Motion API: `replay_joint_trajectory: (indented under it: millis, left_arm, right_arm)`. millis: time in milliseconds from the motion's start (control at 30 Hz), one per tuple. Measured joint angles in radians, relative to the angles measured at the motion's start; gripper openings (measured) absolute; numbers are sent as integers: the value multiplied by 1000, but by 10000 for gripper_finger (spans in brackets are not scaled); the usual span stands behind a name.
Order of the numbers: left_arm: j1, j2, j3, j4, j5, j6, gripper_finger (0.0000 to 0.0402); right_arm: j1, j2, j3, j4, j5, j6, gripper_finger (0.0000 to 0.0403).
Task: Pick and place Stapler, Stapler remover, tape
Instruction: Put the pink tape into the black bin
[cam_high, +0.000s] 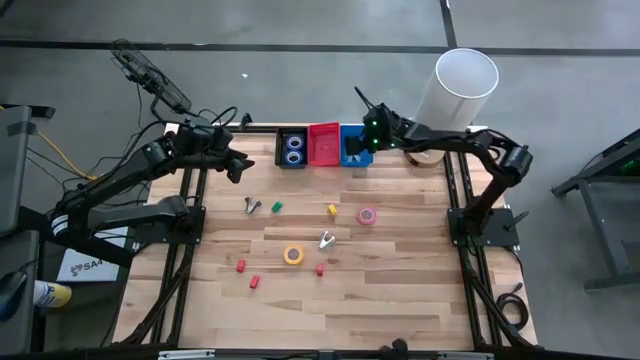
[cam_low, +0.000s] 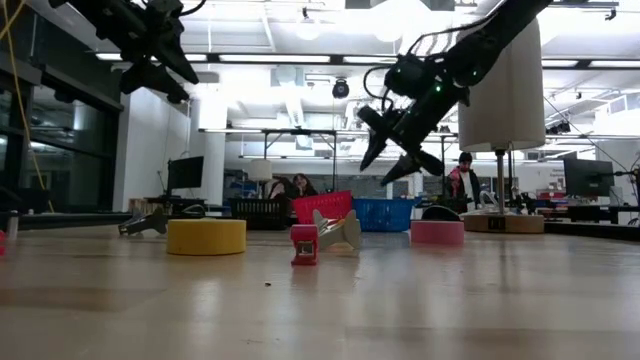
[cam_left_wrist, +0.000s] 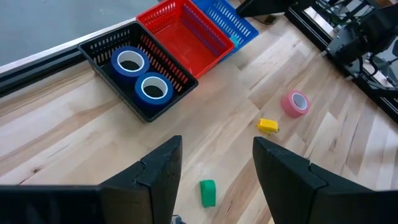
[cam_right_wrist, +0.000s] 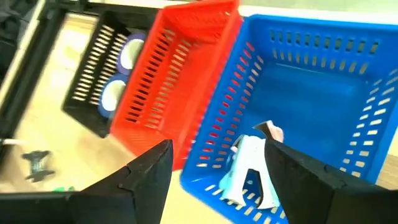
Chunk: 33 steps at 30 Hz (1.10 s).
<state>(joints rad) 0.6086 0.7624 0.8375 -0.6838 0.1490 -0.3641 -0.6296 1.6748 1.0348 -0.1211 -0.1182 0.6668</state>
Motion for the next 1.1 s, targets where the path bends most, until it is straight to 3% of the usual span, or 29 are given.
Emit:
replay_joint_trajectory:
  millis: [233, 467, 800, 1100]
  left_arm:
    - [0, 0, 0, 0, 1, 19, 193]
    - [0, 0, 0, 0, 2, 27, 193]
    - [0, 0, 0, -8, 29, 63, 193]
    - [0, 0, 0, -8, 71, 91, 193]
  right_arm:
    - [60, -62, 0, -54, -25, -65, 244]
    - [145, -113, 0, -215, -61, -182, 245]
    - [297, -114, 0, -411, -65, -434, 244]
    - [431, -114, -2, -478, -44, -704, 242]
